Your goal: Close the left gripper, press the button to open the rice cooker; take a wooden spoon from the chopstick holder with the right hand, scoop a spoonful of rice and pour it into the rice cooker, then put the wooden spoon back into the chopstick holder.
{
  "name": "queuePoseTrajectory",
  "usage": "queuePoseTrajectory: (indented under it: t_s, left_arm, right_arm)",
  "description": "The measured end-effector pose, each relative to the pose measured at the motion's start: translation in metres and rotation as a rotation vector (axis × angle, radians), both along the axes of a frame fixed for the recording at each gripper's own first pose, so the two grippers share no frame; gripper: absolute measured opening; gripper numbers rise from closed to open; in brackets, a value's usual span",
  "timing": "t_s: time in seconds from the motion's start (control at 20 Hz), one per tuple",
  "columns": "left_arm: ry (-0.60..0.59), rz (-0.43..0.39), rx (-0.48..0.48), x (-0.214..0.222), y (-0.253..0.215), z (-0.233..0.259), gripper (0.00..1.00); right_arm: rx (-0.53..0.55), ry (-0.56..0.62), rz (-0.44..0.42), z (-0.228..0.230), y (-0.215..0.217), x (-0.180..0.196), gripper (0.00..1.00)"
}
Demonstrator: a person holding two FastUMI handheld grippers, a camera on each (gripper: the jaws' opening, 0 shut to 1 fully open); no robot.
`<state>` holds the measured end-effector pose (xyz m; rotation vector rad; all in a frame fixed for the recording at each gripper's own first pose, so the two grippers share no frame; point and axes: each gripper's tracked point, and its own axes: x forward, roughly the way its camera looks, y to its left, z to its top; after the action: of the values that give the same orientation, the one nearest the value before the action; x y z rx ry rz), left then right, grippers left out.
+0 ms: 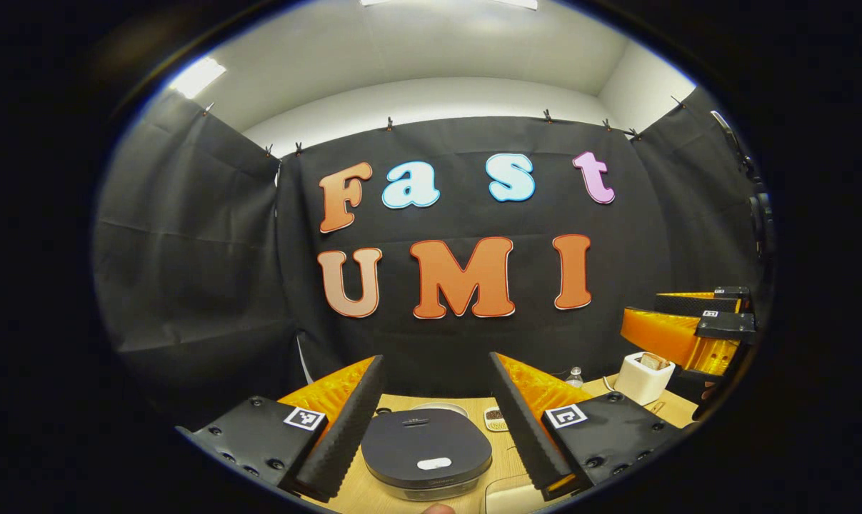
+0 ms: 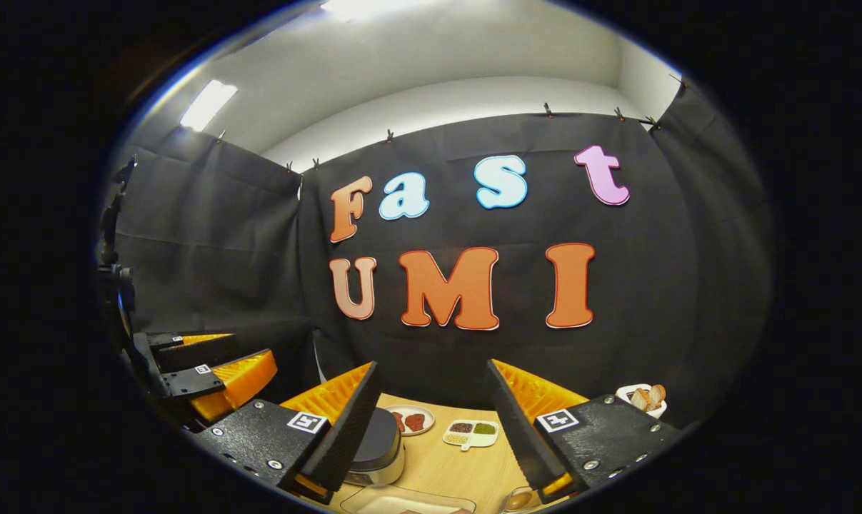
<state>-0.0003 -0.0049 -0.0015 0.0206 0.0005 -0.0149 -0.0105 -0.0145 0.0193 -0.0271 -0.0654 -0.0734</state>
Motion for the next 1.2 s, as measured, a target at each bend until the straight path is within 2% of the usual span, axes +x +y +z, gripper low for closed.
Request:
queuePoseTrajectory:
  t_s: [0.15,0.2,0.25,0.6,0.7,0.75,0.8,0.9,1.05,1.1,1.15,1.2]
  left_arm:
    - [-0.003,-0.005,-0.004,0.000,-0.001,-0.001,0.92]
    - [-0.002,-0.007,-0.004,0.000,-0.001,-0.001,0.96]
    - [-0.003,-0.008,-0.006,0.000,-0.001,0.000,0.92]
    - [-0.015,0.006,0.008,0.000,0.003,0.002,0.92]
    - [-0.017,0.002,0.009,0.000,0.001,0.002,1.00]
    - [-0.017,0.004,0.012,0.000,0.003,0.003,0.92]
    - [-0.017,0.003,0.013,0.000,0.002,0.002,0.92]
    - [-0.009,0.006,0.012,0.001,0.002,0.000,1.00]
    - [-0.021,0.016,0.023,-0.001,0.003,0.002,1.00]
    - [-0.029,0.016,0.026,-0.002,0.003,0.003,0.92]
    - [-0.035,0.016,0.028,-0.002,0.002,0.004,1.00]
    - [-0.039,0.017,0.030,-0.002,0.001,0.004,1.00]
  right_arm:
    - [0.019,-0.005,-0.024,0.000,-0.008,-0.001,0.92]
    - [0.026,-0.008,-0.029,0.002,-0.010,-0.001,0.90]
    - [0.030,-0.012,-0.035,0.004,-0.013,-0.002,0.90]
    - [0.027,-0.022,-0.066,0.006,-0.024,-0.009,0.92]
    - [0.028,-0.023,-0.074,0.005,-0.027,-0.010,0.91]
    - [0.030,-0.021,-0.075,0.005,-0.028,-0.010,0.91]
    - [0.031,-0.018,-0.078,0.004,-0.028,-0.011,0.91]
    - [0.029,-0.014,-0.083,0.003,-0.031,-0.013,0.92]
    - [0.026,-0.008,-0.103,-0.001,-0.038,-0.014,0.91]
    - [0.032,-0.006,-0.106,-0.002,-0.039,-0.016,0.91]
    - [0.037,-0.002,-0.111,-0.004,-0.042,-0.016,0.91]
    - [0.041,0.002,-0.115,-0.004,-0.043,-0.017,0.93]
